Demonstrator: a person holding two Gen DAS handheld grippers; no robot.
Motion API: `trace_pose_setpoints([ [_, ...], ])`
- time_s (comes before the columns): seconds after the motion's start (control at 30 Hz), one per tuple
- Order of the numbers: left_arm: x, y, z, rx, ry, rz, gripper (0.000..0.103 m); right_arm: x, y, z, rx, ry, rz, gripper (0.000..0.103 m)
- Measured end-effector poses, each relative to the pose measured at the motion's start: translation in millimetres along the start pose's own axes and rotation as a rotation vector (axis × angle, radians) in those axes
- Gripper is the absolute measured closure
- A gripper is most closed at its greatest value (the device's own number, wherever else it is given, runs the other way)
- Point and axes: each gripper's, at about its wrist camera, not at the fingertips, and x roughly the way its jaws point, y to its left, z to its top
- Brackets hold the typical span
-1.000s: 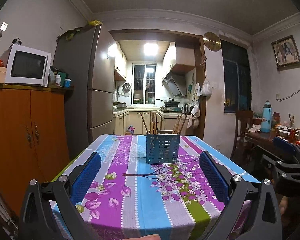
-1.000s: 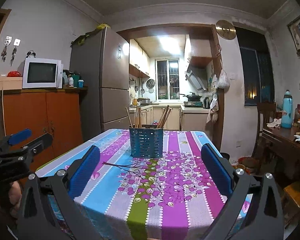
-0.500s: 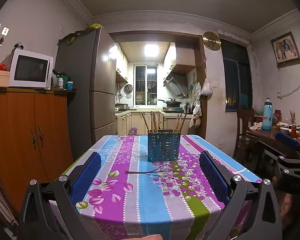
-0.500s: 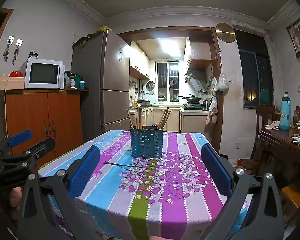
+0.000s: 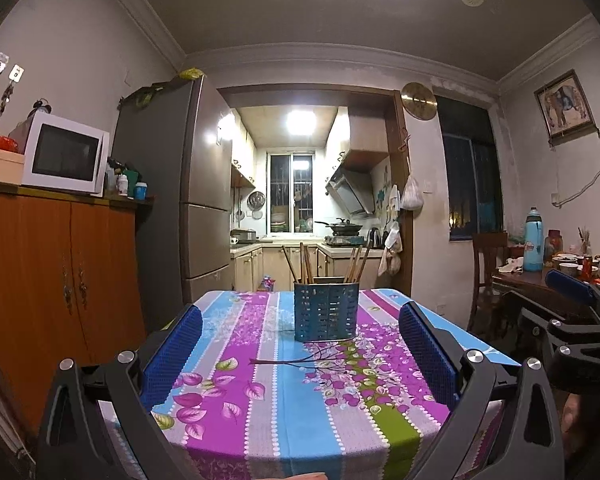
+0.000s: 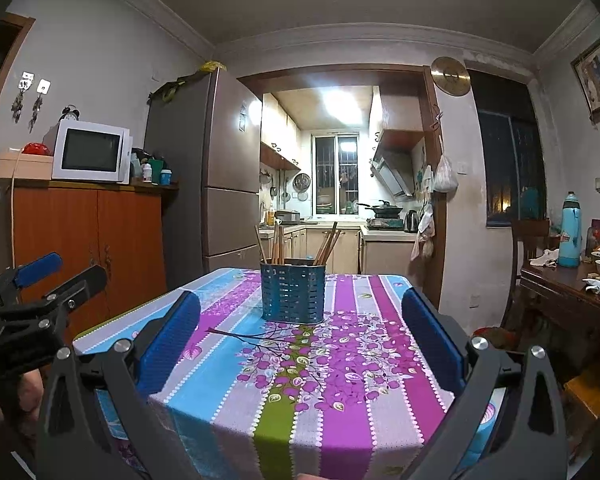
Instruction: Organize utensils
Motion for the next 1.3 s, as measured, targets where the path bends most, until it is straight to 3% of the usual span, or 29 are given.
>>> trace_pose_setpoints([
  [1.03, 21, -1, -6, 0.000, 0.025, -0.021, 0.005, 13, -3, -1, 0.011, 0.020, 0.012, 0.006],
  [1.3, 34, 0, -11, -0.019, 0.075, -0.033, 0.005, 14, -3, -4, 0.010, 0.014, 0.006, 0.005],
])
